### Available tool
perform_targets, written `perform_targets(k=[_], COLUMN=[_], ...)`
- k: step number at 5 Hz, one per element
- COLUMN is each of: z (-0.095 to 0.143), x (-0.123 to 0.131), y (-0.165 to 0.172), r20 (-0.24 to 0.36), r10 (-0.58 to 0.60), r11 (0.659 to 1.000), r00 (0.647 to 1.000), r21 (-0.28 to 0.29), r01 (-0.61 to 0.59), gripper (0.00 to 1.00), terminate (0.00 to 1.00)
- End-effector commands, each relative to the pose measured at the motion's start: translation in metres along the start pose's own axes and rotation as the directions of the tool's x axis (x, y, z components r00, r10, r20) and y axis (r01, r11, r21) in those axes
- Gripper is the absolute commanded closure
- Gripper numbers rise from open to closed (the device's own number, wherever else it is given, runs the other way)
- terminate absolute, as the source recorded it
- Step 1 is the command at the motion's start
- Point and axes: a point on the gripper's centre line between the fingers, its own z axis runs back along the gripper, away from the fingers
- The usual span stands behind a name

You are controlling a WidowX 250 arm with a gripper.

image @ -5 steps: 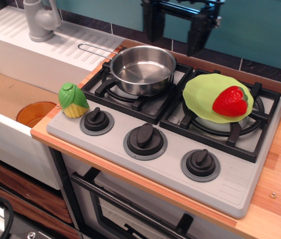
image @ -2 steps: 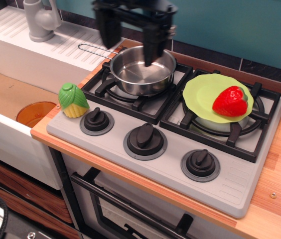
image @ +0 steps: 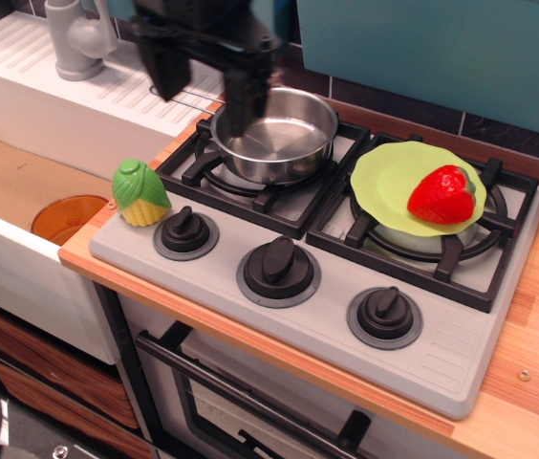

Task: Put strawberry on plate and corncob in pot or pan on stove

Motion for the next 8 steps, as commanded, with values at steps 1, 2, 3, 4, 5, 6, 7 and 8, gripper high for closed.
perform_targets(k=[1,2,3,4,5,6,7,8], z=[0.004,-0.005,-0.016,-0.035,-0.044,-0.053,-0.063,-0.067], x=[0.011,0.01,0.004,-0.003,-0.01,-0.011,-0.011,-0.013], y=[0.038,0.048,0.053,0.053,0.056,0.06,0.063,0.067], r20=[0.104,0.1,0.106,0.141,0.156,0.177,0.21,0.238], r10=[0.001,0.019,0.039,0.046,0.053,0.048,0.03,0.006], r11=[0.998,0.997,0.998,0.998,0.998,0.999,0.999,1.0], r00=[0.995,0.995,0.994,0.989,0.986,0.983,0.977,0.971], r21=[0.058,0.067,0.049,0.035,0.032,0.013,0.006,0.007], r01=[-0.007,-0.026,-0.044,-0.052,-0.059,-0.051,-0.032,-0.008], gripper=[0.0,0.0,0.0,0.0,0.0,0.0,0.0,0.0], terminate=[0.0,0.0,0.0,0.0,0.0,0.0,0.0,0.0])
